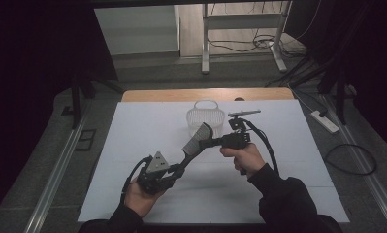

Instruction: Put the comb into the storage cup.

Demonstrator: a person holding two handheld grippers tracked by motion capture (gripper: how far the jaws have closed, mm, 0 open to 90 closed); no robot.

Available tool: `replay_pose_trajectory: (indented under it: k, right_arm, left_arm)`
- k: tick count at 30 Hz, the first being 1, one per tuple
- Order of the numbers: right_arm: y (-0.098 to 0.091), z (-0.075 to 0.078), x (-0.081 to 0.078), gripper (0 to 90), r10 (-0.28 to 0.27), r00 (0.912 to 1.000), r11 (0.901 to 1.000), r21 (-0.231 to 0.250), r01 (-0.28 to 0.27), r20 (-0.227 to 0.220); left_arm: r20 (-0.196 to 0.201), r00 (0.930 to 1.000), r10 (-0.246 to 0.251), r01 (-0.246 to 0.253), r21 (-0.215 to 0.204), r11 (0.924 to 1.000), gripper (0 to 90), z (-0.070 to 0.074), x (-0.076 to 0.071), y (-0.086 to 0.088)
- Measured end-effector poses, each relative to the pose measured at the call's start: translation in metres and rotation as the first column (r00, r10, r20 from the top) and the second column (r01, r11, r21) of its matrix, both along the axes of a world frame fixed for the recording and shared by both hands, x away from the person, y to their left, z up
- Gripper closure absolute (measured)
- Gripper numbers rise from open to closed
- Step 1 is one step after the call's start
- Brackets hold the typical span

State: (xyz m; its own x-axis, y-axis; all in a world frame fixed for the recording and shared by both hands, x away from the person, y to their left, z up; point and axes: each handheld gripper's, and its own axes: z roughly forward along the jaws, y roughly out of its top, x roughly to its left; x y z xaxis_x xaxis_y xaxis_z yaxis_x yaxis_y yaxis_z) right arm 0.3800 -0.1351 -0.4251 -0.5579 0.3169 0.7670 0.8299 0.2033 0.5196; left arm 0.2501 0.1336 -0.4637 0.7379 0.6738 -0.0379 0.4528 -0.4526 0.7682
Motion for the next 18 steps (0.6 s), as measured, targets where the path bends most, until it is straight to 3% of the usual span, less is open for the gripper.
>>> replay_pose_trajectory:
  k: [5,8,18]
  right_arm:
    - [0.002,0.003,-0.004,83.7,-0.002,0.9991,0.9999,-0.01,0.003,0.042]
    - [0.001,0.007,-0.007,83.6,-0.018,0.9945,0.9988,-0.044,0.022,0.103]
    - [-0.004,0.011,-0.009,83.6,-0.034,0.9843,0.9976,-0.054,0.043,0.173]
  left_arm:
    - [-0.014,0.9998,0.013,-0.014,-0.025,0.9996,67.9,0.0,0.002,0.003]
    - [-0.021,0.9996,0.017,-0.018,-0.043,0.9989,58.6,0.001,0.002,0.005]
    - [-0.081,0.9962,0.031,-0.037,-0.08,0.9961,37.2,-0.003,0.007,0.014]
